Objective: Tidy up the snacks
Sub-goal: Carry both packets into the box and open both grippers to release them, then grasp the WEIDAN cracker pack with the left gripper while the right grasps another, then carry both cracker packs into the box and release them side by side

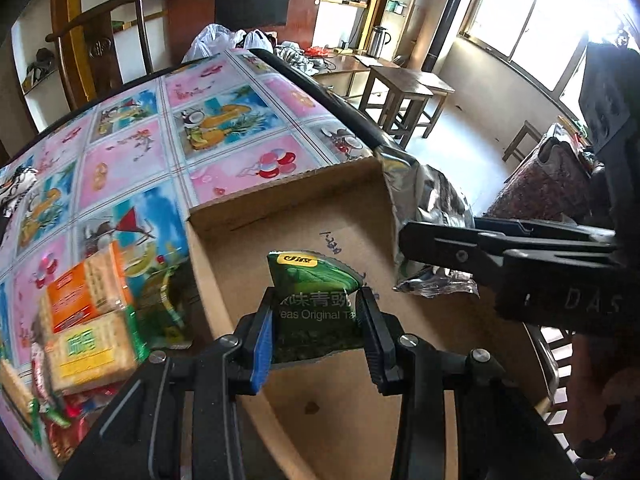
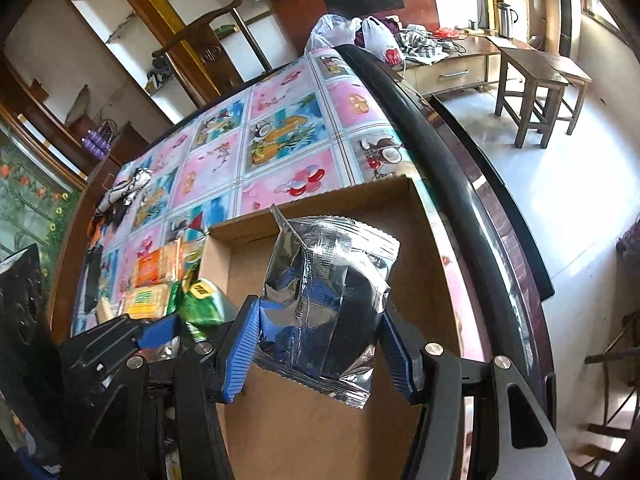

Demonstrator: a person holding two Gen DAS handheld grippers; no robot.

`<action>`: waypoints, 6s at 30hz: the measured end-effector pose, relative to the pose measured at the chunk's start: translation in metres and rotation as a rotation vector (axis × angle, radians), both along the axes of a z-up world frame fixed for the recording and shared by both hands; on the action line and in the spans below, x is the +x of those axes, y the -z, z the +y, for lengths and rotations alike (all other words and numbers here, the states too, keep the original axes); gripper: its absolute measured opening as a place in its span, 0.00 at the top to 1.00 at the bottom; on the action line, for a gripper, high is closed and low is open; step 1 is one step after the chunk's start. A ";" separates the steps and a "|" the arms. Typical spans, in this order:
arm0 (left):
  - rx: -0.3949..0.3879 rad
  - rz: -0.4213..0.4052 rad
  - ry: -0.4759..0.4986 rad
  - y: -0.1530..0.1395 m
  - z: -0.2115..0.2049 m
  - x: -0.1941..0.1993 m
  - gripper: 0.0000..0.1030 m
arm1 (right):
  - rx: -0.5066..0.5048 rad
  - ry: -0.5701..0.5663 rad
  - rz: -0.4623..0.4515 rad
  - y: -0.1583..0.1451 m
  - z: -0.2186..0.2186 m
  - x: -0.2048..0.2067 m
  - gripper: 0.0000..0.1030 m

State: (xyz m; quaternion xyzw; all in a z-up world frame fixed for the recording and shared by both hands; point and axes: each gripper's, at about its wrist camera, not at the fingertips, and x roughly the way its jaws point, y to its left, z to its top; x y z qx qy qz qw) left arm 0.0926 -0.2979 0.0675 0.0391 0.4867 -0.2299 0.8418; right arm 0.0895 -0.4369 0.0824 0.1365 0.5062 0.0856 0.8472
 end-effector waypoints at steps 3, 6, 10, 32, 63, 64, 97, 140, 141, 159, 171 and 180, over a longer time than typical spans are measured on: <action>0.019 0.005 0.001 0.011 -0.008 0.006 0.64 | -0.033 -0.013 0.012 0.006 0.000 0.011 0.40; 0.026 0.013 -0.007 0.019 -0.011 0.009 0.64 | -0.056 -0.029 0.030 0.015 0.003 0.019 0.41; 0.043 0.010 -0.003 0.025 -0.013 0.007 0.64 | -0.057 -0.029 0.052 0.025 0.001 0.024 0.41; 0.044 -0.011 0.010 0.008 -0.006 -0.003 0.45 | -0.027 0.021 0.024 0.014 -0.004 0.012 0.40; -0.111 -0.027 -0.418 -0.048 0.222 -0.057 0.38 | 0.152 -0.141 -0.002 -0.021 0.125 -0.037 0.38; -0.114 -0.021 -0.451 -0.046 0.235 -0.058 0.38 | 0.156 -0.152 0.002 -0.019 0.130 -0.036 0.38; 0.166 0.118 -0.788 0.048 0.348 -0.038 0.53 | 0.163 -0.382 0.032 -0.003 0.177 0.020 0.31; 0.064 0.079 -0.714 0.045 0.361 -0.075 0.56 | -0.126 -0.575 0.044 0.039 0.258 0.022 0.51; 0.054 0.079 -0.714 0.044 0.362 -0.076 0.56 | -0.119 -0.558 0.031 0.034 0.257 0.019 0.51; 0.055 -0.026 -0.566 0.001 0.316 -0.101 0.55 | 0.057 -0.393 0.000 0.006 0.235 -0.061 0.51; 0.074 -0.108 -0.471 -0.027 0.279 -0.104 0.55 | 0.073 -0.345 -0.018 -0.002 0.212 -0.075 0.51; 0.083 -0.139 -0.399 -0.038 0.247 -0.100 0.55 | 0.079 -0.291 -0.031 -0.007 0.183 -0.082 0.51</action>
